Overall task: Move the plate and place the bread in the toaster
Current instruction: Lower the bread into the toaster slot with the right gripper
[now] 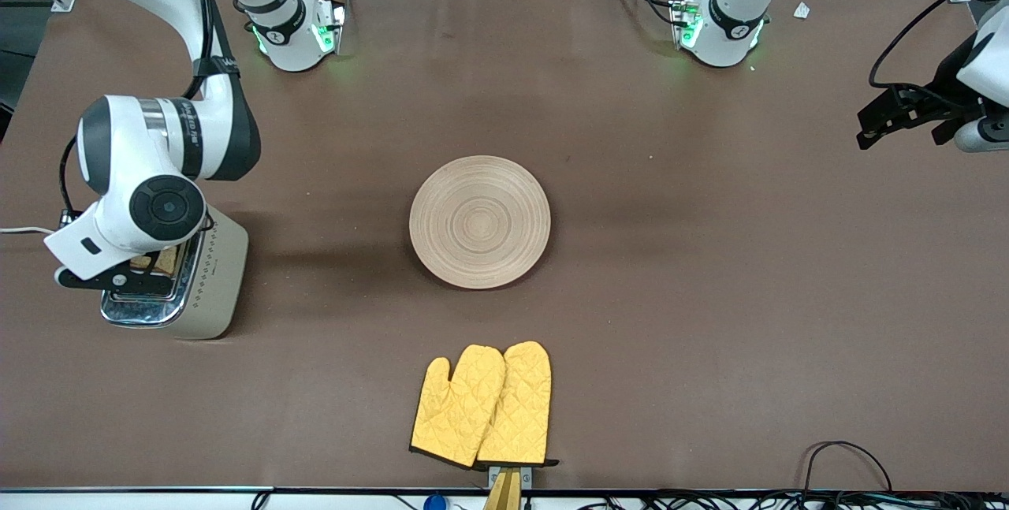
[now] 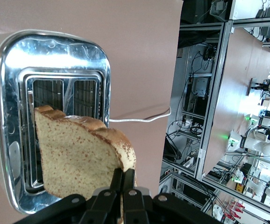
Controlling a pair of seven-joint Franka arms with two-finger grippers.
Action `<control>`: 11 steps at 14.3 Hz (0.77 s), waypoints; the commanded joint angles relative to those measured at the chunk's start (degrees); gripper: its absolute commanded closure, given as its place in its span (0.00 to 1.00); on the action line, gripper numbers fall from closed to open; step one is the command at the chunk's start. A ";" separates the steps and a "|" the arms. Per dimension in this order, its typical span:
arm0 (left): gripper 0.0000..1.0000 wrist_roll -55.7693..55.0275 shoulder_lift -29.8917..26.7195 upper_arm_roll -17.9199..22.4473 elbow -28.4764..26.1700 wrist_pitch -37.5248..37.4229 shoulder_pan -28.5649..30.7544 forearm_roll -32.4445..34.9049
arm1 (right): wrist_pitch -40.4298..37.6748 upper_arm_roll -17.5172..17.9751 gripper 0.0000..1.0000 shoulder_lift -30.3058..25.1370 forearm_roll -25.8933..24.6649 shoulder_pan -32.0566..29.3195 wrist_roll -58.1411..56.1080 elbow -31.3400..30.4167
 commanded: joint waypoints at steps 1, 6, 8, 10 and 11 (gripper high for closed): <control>0.00 0.82 0.42 -0.03 1.65 -0.50 0.05 0.20 | -0.81 0.64 1.00 3.49 -0.58 -1.31 -0.91 4.58; 0.00 0.90 1.21 0.05 2.10 -0.59 0.14 0.20 | -0.64 0.90 1.00 7.19 -0.40 -2.37 -1.97 8.98; 0.00 0.64 1.12 -0.03 2.10 -0.67 0.05 0.20 | -0.46 0.91 1.00 8.32 -0.14 -2.37 -2.06 9.07; 0.00 0.64 0.86 -0.04 2.10 -0.85 0.05 0.20 | -0.38 0.91 1.00 9.38 0.74 -2.37 -1.88 9.16; 0.00 0.73 0.77 -0.04 2.10 -0.85 0.05 0.20 | -0.29 0.91 1.00 9.39 1.26 -2.37 -1.88 9.16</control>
